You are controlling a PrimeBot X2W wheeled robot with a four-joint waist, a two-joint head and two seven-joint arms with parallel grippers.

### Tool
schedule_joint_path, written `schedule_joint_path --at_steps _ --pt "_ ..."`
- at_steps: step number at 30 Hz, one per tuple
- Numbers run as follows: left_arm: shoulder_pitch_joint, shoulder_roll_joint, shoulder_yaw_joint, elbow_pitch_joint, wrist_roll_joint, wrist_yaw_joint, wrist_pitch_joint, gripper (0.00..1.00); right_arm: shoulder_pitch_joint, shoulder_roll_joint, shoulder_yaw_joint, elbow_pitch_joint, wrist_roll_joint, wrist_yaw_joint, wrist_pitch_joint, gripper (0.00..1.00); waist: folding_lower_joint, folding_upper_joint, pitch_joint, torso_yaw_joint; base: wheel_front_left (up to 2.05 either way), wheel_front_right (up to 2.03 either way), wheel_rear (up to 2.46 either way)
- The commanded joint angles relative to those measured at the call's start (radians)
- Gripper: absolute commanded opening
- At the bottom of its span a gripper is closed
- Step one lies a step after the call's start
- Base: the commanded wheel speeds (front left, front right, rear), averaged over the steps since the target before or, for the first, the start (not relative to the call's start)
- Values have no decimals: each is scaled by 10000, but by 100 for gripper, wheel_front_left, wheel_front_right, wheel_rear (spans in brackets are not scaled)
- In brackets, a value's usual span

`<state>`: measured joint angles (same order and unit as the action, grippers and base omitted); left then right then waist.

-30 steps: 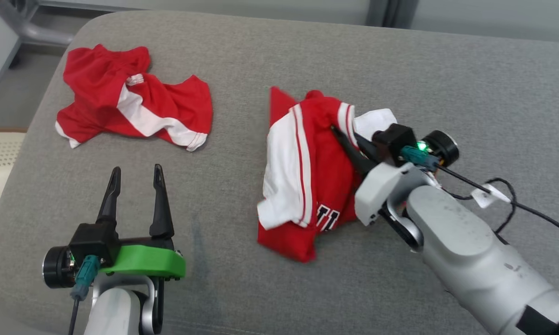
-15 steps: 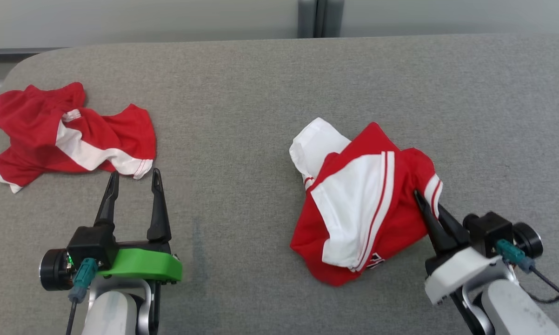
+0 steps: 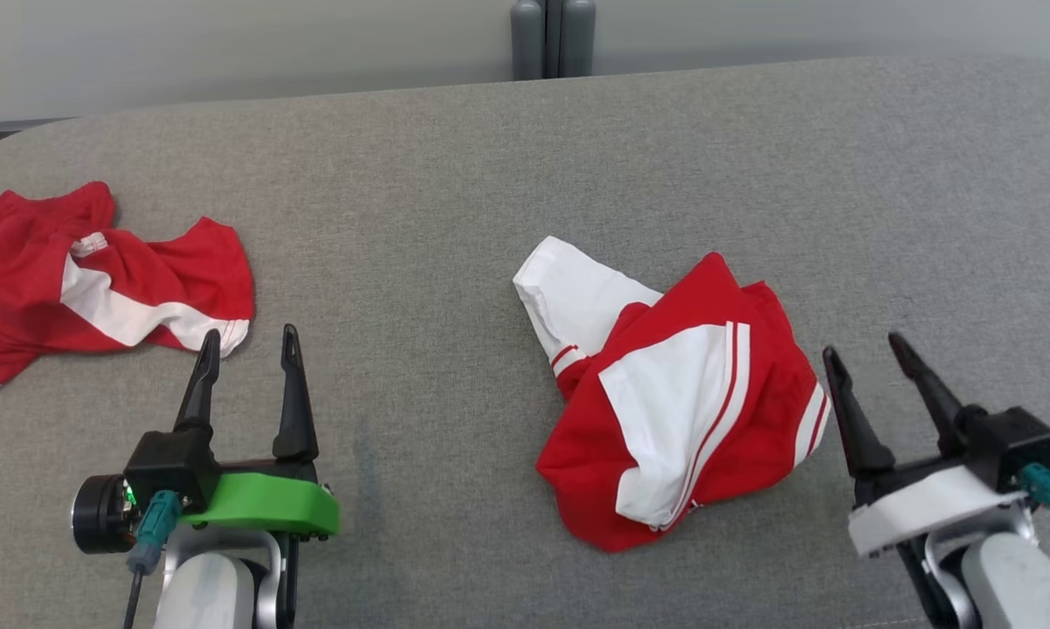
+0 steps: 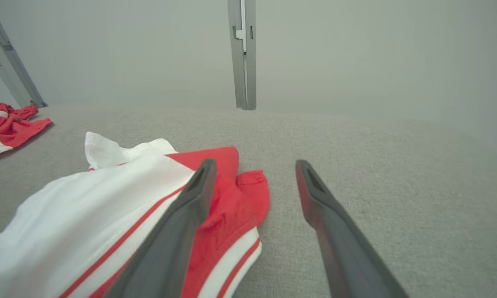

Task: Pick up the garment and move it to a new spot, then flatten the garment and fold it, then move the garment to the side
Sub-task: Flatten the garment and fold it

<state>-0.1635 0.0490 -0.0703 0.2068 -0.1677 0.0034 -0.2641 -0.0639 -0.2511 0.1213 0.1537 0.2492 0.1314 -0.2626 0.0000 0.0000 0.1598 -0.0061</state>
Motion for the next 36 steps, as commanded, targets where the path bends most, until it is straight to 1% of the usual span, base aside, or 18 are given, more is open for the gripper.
schedule_joint_path --at_steps 1,4,7,11,12,16,18,20,22,28,31,34,36 --pt "30 29 -5 12 21 5 -3 100 -501 -219 33 -176 -32 -12 -31 100 0 0 18 -37 0 0 0" --pt "-48 29 -71 23 -12 9 -3 100 -1482 -648 364 -74 28 -12 205 100 0 0 71 -55 0 0 0" --pt "-193 29 -162 39 -40 11 -3 100 -2656 -917 758 266 175 -12 817 100 0 0 170 19 0 0 0" --pt "-291 29 -281 82 -130 47 -3 100 -4093 -1219 1588 1088 334 -12 1780 100 0 0 291 218 0 0 0" --pt "-338 29 -330 93 -162 62 -3 100 -4472 -1320 1858 1477 375 -12 2153 100 0 0 335 310 0 0 0" --pt "-405 29 -439 102 -304 117 -3 100 -5435 -1363 2619 2541 844 -12 2873 100 0 0 473 563 0 0 0" --pt "-439 27 -508 102 -375 140 -3 100 -5702 -1449 3072 3138 962 -12 3203 100 0 0 543 696 0 0 0" --pt "-456 29 -580 85 -437 179 -3 100 -5956 -1362 3387 3611 1312 -12 3383 100 0 0 610 813 0 0 0" --pt "-476 27 -667 68 -484 230 -3 100 -6128 -1481 3796 4137 1463 -12 3635 100 0 0 675 928 0 0 0" --pt "-556 27 -780 38 -531 320 -3 100 -6420 -1419 4550 5499 2191 -12 3994 100 0 0 771 1163 0 0 0" --pt "-526 27 -771 14 -506 335 -3 100 -6340 -1278 4781 5997 2557 -12 4101 100 0 0 757 1200 0 0 0" --pt "-468 27 -751 41 -503 318 -3 100 -6139 -1212 5161 6526 3003 -12 4632 100 0 0 716 1192 0 0 0" --pt "-434 27 -726 52 -503 328 -3 100 -6000 -1066 5409 6604 3419 -4 4926 100 0 0 682 1149 0 0 0"
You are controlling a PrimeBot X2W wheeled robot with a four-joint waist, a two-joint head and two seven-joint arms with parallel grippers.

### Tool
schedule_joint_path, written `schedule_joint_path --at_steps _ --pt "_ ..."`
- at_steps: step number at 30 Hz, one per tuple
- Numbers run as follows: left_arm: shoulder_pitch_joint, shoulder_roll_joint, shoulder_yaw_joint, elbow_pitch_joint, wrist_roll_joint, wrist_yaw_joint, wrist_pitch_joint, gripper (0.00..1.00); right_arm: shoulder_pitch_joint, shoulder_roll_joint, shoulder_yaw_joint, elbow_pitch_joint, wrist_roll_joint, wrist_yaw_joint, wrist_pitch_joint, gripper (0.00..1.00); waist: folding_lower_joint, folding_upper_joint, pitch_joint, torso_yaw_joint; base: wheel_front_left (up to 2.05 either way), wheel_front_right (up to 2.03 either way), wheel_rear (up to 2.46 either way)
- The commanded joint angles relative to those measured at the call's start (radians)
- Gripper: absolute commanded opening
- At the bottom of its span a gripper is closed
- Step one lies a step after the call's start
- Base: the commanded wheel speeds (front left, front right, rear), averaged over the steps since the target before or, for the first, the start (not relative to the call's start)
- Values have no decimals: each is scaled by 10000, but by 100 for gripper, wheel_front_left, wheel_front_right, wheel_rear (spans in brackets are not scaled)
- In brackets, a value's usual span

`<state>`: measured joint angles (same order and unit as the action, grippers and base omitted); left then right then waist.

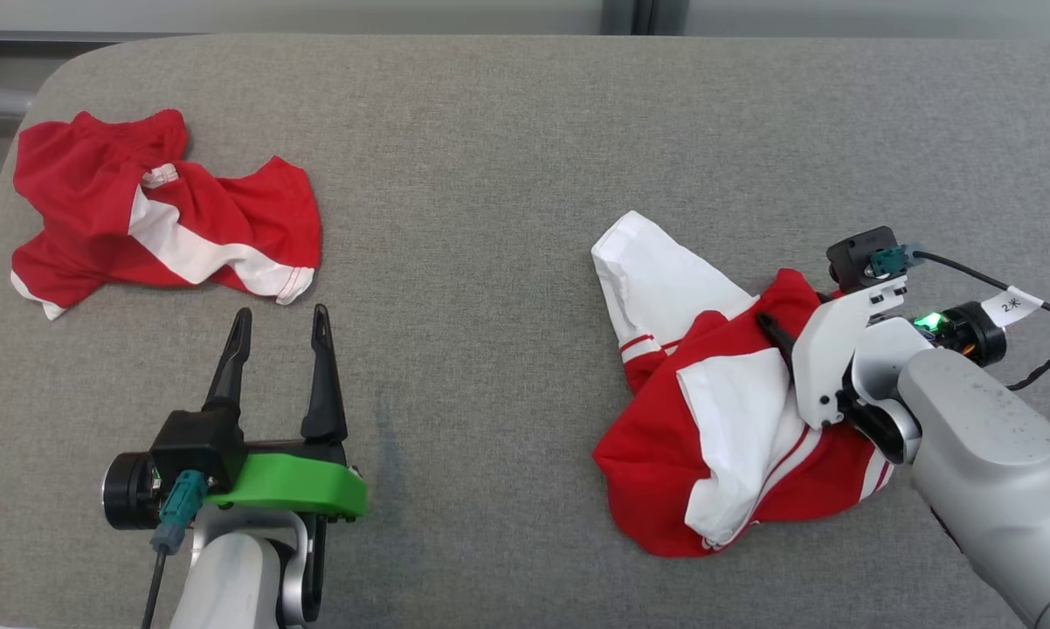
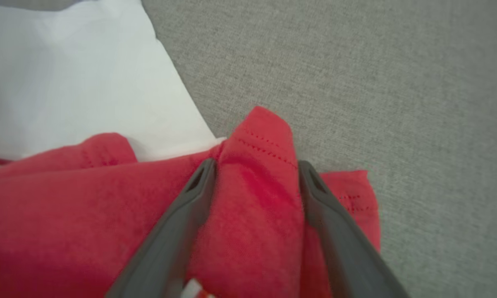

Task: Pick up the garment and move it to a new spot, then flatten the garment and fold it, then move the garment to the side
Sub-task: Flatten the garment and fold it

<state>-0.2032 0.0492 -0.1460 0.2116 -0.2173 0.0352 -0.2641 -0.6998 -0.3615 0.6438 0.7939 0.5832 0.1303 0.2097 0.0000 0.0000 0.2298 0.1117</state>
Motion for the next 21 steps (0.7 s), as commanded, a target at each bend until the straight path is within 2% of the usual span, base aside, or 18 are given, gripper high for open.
schedule_joint_path --at_steps 1,2,7,13,21 --pt "-25 25 38 8 -9 9 -3 100 374 50 328 134 176 9 250 37 0 0 -32 -47 0 0 0" --pt "-24 25 38 12 -8 3 -3 100 328 21 389 43 315 9 68 0 0 0 -41 -69 0 0 0" --pt "-88 25 14 -12 34 -11 -3 100 -421 -408 192 128 20 -5 -1357 0 0 0 -74 -141 0 0 0" --pt "-95 27 128 -30 106 -64 -3 100 -1313 -381 -135 445 -671 -2 -2803 0 0 0 -149 -147 0 0 0" --pt "116 27 172 -67 2 -41 -2 100 -2023 880 213 -171 -1398 -1 -4016 0 0 0 -410 54 0 0 0"
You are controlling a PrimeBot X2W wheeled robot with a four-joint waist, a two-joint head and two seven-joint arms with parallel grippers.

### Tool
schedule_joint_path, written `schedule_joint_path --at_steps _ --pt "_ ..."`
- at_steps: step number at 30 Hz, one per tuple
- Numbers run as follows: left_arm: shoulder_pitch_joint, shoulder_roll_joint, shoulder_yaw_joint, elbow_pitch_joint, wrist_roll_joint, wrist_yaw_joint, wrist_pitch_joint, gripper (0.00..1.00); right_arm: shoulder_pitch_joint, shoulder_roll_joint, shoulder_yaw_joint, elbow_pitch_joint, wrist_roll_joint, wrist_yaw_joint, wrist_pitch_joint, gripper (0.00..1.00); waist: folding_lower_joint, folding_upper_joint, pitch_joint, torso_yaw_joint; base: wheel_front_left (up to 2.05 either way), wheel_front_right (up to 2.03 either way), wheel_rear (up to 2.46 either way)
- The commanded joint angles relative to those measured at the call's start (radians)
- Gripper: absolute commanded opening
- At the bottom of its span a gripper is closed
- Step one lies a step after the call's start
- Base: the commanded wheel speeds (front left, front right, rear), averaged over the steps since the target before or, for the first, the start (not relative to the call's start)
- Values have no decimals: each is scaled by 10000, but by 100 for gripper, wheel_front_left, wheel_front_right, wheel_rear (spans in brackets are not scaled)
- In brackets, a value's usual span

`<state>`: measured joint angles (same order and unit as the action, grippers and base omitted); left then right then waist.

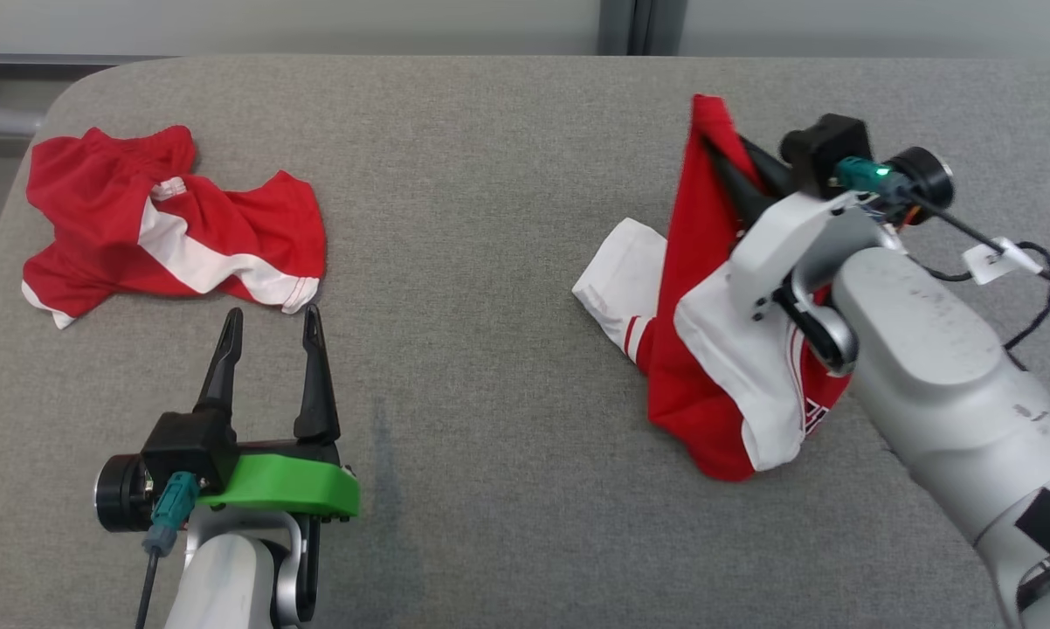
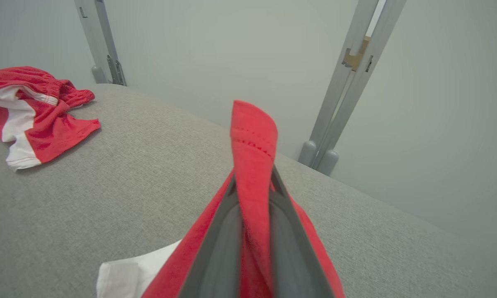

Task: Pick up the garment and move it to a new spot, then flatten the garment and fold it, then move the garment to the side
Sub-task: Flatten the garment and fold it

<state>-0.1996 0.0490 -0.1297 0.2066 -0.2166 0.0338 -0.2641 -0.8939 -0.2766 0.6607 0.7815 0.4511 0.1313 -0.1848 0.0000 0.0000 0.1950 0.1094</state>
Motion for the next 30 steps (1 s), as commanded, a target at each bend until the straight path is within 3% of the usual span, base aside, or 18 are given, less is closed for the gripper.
schedule_joint_path --at_steps 1,7,14,16,19,23,30 --pt "102 29 12 -22 -27 -18 -2 100 -84 245 161 -167 -136 -12 -144 0 0 0 -90 116 0 0 0" --pt "211 29 22 -114 -72 18 -2 100 558 1579 1256 -817 -567 -10 -410 0 0 0 -126 412 0 0 0" --pt "288 27 35 -112 -164 62 -2 100 1696 2207 2978 -888 -594 -12 -534 0 0 0 -100 626 0 0 0" --pt "286 27 30 -88 -169 80 -2 100 1872 2228 3287 -889 -639 -12 -616 100 0 0 -110 636 0 0 0" --pt "339 27 115 -99 -153 103 -2 100 2051 2254 3532 -1200 -457 -12 -725 100 0 0 -151 533 0 0 0" --pt "423 27 175 -99 -76 65 -2 100 2007 2238 3092 -1689 -550 -12 -794 100 0 0 -234 303 0 0 0" --pt "558 27 298 -176 17 59 -2 100 2209 886 1592 -2711 -1066 -10 -530 100 0 0 -318 -172 0 0 0"
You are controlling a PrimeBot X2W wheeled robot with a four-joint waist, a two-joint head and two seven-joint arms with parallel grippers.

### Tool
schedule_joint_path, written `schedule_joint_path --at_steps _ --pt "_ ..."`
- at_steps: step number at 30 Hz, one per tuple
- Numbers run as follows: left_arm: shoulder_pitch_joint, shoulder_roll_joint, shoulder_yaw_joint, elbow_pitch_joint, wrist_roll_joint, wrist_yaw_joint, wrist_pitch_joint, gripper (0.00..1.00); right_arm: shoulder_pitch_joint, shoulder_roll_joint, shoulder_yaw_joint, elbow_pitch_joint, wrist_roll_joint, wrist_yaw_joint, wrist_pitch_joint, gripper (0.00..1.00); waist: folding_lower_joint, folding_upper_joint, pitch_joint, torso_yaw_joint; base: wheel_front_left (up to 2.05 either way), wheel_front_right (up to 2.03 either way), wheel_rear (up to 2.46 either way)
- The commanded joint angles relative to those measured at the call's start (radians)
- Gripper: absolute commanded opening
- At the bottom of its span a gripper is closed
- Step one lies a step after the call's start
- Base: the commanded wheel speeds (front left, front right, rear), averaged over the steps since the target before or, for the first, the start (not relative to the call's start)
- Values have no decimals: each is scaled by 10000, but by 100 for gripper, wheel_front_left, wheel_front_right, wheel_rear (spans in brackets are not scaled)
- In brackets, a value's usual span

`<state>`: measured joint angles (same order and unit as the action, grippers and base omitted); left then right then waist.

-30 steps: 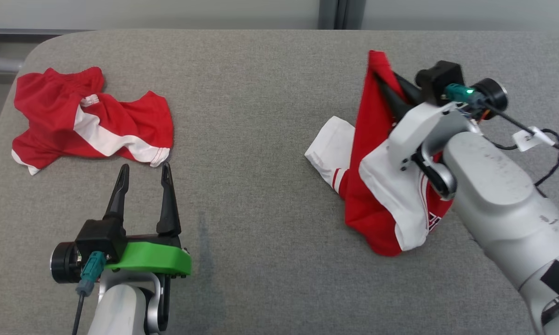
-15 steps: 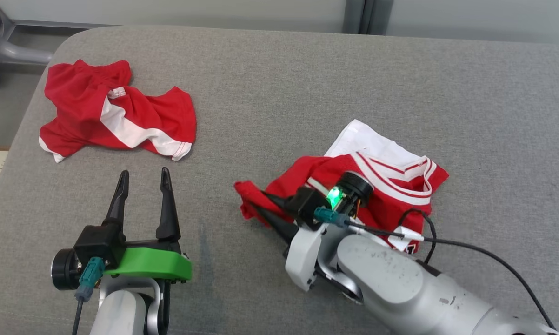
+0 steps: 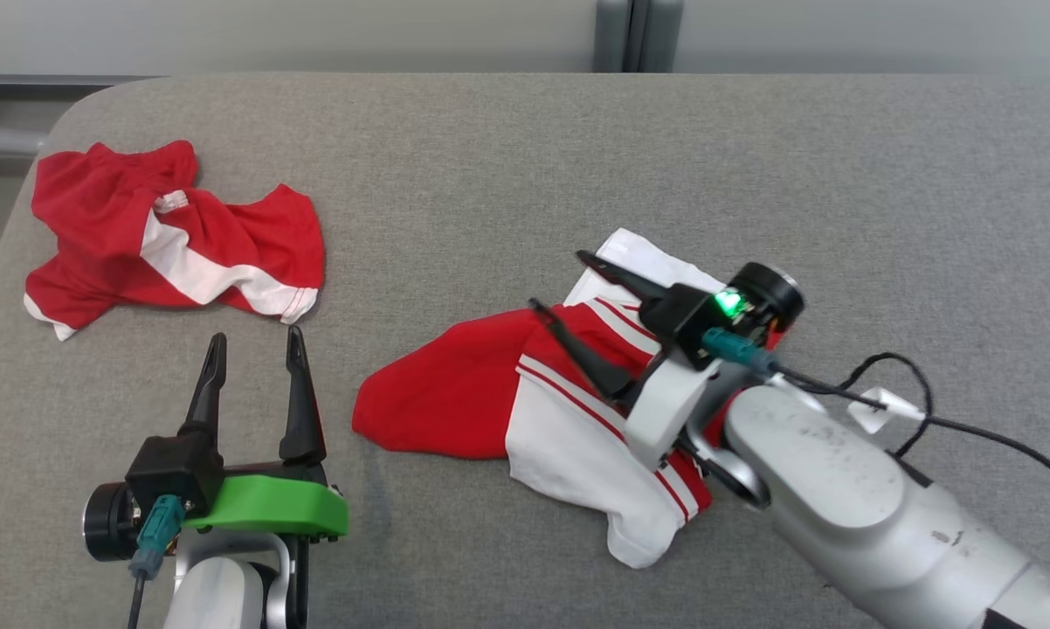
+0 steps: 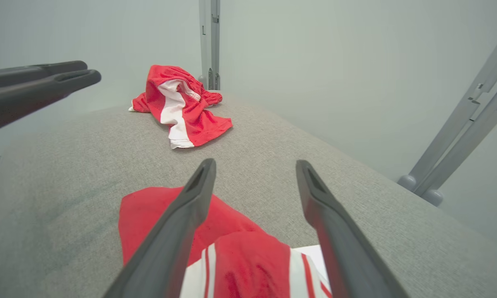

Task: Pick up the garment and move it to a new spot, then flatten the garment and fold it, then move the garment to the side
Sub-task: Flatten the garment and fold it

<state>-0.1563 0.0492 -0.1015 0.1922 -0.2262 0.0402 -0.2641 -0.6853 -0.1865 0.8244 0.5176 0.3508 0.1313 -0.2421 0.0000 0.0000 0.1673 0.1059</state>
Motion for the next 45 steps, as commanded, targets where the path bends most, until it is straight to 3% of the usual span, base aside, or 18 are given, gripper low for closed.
schedule_joint_path --at_steps 1,9,14,20,21,22,31,40,45 --pt "133 27 48 -46 128 -1 -2 100 165 -231 -275 -248 -94 -10 223 100 0 0 -43 -196 0 0 0" --pt "107 27 62 -69 160 -48 -2 100 711 -1464 -674 -1596 505 -10 2052 100 0 0 22 -338 0 0 0" --pt "-36 27 -30 -52 119 -40 -2 100 987 -1802 -277 -2062 1064 -12 3059 100 0 0 121 -221 0 0 0" --pt "-159 25 -124 -39 13 27 -2 100 983 -1681 49 -1589 822 -10 3186 100 0 0 239 -11 0 0 0" --pt "-155 25 -134 -30 -2 24 -2 100 959 -1646 94 -1367 788 -10 3224 27 0 0 244 20 0 0 0" --pt "-157 25 -149 -20 -12 23 -2 100 893 -1613 136 -1243 709 -10 3125 0 0 0 243 51 0 0 0" --pt "211 25 71 7 61 16 -2 100 1243 -1500 -923 -744 561 -12 1059 0 0 0 -68 -107 0 0 0" --pt "370 25 196 -51 142 -40 -2 100 3378 -2201 -3971 -1637 859 -10 -126 0 0 0 -184 -689 0 0 0" --pt "308 27 172 -10 145 -38 -2 100 4439 -2025 -5652 -1347 927 -10 -204 0 0 0 -188 -877 0 0 0"
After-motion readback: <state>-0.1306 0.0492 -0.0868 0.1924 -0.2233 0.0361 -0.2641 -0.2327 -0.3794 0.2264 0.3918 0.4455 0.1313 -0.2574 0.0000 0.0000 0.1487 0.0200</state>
